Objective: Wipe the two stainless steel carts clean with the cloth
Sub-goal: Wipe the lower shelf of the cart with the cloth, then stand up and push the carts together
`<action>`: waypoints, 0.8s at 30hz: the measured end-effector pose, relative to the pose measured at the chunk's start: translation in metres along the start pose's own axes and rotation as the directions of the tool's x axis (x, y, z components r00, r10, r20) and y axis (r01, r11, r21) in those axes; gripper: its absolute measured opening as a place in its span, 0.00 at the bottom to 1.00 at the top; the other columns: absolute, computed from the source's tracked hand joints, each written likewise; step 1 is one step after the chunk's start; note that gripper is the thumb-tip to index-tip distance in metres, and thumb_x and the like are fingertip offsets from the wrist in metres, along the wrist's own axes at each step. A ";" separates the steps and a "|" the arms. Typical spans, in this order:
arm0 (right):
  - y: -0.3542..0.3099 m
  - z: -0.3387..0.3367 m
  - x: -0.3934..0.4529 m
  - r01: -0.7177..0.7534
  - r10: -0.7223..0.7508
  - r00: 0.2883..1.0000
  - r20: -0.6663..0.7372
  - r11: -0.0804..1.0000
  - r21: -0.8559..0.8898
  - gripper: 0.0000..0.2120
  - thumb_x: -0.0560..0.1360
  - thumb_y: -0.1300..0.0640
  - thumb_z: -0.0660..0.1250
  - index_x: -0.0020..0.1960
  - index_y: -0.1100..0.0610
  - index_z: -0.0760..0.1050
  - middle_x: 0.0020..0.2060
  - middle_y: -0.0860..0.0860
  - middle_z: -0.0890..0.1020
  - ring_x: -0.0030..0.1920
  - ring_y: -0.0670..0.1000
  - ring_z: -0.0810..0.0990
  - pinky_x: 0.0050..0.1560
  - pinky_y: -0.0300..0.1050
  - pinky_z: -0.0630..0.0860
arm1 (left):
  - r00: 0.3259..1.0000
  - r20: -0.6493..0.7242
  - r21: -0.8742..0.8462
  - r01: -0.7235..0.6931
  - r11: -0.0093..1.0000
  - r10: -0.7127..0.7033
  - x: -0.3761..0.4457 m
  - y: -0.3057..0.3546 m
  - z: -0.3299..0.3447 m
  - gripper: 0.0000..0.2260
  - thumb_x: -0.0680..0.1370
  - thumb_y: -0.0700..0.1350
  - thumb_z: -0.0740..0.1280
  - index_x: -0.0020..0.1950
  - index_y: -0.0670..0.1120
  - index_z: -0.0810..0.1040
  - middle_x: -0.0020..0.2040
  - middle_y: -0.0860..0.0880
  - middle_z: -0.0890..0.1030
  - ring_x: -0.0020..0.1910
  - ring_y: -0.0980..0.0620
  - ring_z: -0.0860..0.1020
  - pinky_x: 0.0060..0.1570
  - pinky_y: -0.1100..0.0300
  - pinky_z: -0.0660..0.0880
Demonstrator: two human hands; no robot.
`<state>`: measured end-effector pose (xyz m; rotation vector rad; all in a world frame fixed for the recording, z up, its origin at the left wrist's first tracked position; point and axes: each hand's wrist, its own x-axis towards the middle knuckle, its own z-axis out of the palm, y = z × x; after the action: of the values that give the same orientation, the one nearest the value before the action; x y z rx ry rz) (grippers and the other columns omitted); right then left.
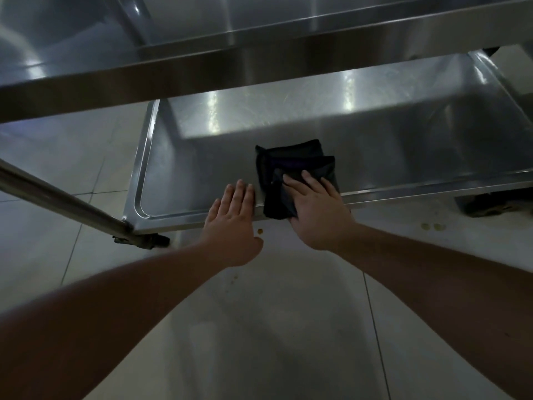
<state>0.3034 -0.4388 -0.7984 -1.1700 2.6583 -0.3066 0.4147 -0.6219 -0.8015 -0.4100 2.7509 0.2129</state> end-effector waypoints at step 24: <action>-0.082 -0.256 -0.248 -0.652 0.097 0.491 0.866 0.700 0.292 0.11 0.87 0.54 0.59 0.65 0.51 0.76 0.58 0.51 0.81 0.52 0.46 0.76 0.53 0.36 0.69 | 0.824 0.562 0.122 -0.003 0.993 -0.066 -0.255 0.115 -0.228 0.28 0.84 0.57 0.57 0.83 0.50 0.61 0.81 0.48 0.65 0.78 0.45 0.66 0.71 0.46 0.67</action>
<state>0.4514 -0.2831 -0.5025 -0.2808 1.6861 -0.3663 0.5352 -0.4930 -0.4874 -0.2982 2.1519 0.1342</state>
